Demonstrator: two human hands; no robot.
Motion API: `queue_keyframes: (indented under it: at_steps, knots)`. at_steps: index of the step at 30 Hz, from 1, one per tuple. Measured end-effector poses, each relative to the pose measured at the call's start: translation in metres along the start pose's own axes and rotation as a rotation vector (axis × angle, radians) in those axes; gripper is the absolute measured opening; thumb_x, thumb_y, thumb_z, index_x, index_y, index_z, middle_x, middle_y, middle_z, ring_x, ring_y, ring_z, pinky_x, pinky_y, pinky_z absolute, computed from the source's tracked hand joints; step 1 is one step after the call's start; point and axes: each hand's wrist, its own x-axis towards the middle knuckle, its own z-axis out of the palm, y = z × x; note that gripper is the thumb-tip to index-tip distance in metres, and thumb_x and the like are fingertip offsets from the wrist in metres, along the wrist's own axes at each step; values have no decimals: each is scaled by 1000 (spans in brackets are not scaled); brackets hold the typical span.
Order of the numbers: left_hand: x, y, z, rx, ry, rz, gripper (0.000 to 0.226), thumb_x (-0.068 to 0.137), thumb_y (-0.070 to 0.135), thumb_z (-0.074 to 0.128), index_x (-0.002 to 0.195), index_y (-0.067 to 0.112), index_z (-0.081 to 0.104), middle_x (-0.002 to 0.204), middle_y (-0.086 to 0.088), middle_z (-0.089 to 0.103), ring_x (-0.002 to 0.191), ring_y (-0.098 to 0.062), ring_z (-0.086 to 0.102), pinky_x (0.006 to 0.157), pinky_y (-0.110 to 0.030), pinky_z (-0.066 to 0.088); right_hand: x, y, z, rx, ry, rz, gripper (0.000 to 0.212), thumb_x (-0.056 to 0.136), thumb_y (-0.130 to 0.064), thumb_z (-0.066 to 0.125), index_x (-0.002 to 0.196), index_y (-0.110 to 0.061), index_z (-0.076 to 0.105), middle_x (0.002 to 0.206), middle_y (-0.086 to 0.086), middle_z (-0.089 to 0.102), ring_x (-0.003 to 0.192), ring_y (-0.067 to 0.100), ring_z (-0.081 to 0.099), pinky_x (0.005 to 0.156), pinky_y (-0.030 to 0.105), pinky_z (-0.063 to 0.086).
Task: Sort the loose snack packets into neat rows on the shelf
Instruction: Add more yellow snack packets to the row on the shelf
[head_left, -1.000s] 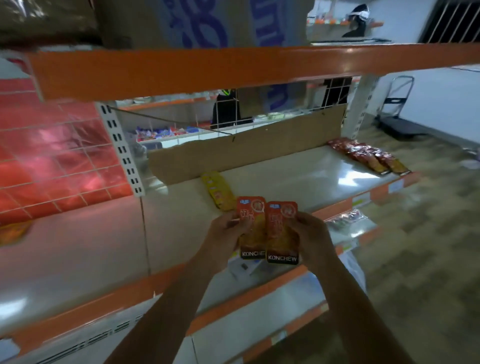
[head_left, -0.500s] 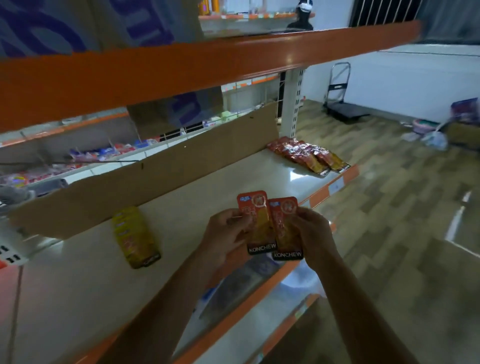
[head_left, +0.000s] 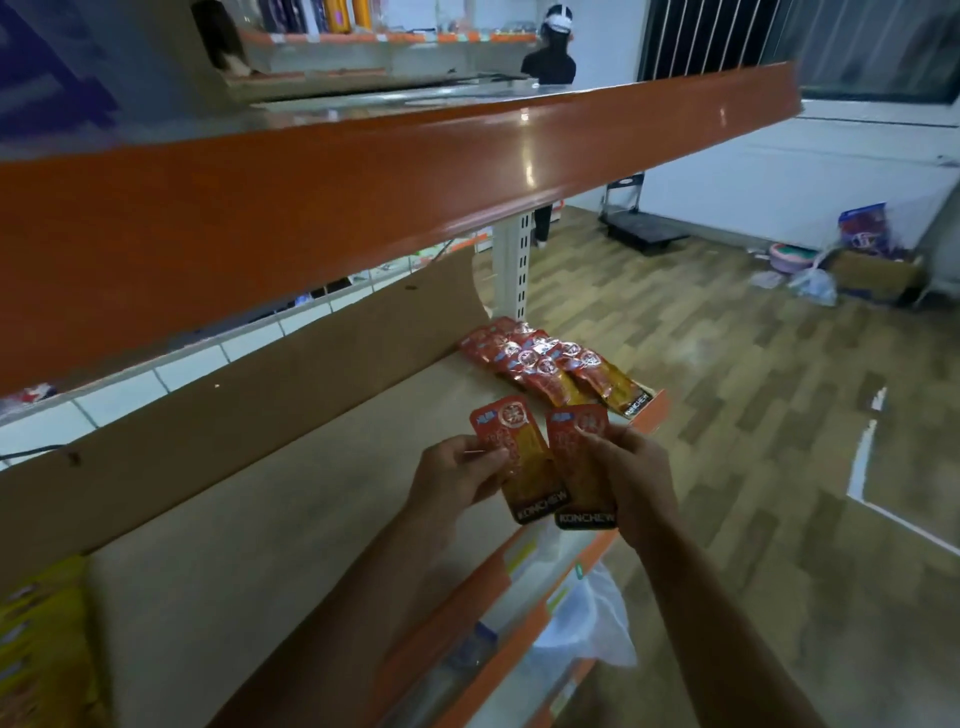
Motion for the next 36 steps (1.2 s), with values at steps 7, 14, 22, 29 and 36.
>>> queue_keyframes:
  at_steps: [7, 14, 22, 29, 36]
  knots:
    - [55, -2, 43, 36, 183, 15, 6, 83, 10, 72, 87, 12, 69, 79, -1, 68, 71, -11, 65, 59, -16, 53, 89, -11, -20, 3, 2, 21, 21, 87, -6, 64, 107, -3, 67, 87, 12, 71, 71, 24, 68, 70, 39, 59]
    - [98, -6, 91, 106, 275, 48, 6, 83, 11, 72, 87, 14, 69, 87, -6, 72, 81, -20, 69, 75, -30, 58, 162, -32, -29, -9, -179, 25, 10, 89, -11, 63, 98, -10, 67, 83, 7, 71, 67, 17, 71, 63, 31, 59]
    - [106, -24, 121, 180, 402, 13, 14, 78, 18, 78, 85, 19, 66, 86, -2, 73, 81, -15, 69, 77, -32, 57, 204, -31, -26, -5, -322, 74, 8, 88, -9, 64, 94, -12, 68, 91, 14, 72, 79, 29, 71, 74, 43, 59]
    - [106, -22, 130, 115, 425, -26, 13, 81, 14, 75, 90, 14, 65, 91, -8, 72, 85, -20, 71, 80, -35, 58, 216, -27, -24, 13, -389, 111, 9, 87, -6, 63, 89, -14, 67, 88, 12, 72, 73, 25, 71, 69, 41, 59]
    - [105, -18, 137, 147, 441, -15, 10, 82, 15, 74, 84, 20, 66, 89, -4, 71, 85, -20, 70, 79, -38, 59, 221, -31, -25, 29, -444, 122, 12, 89, -7, 61, 87, -17, 65, 90, 12, 71, 78, 28, 71, 71, 42, 59]
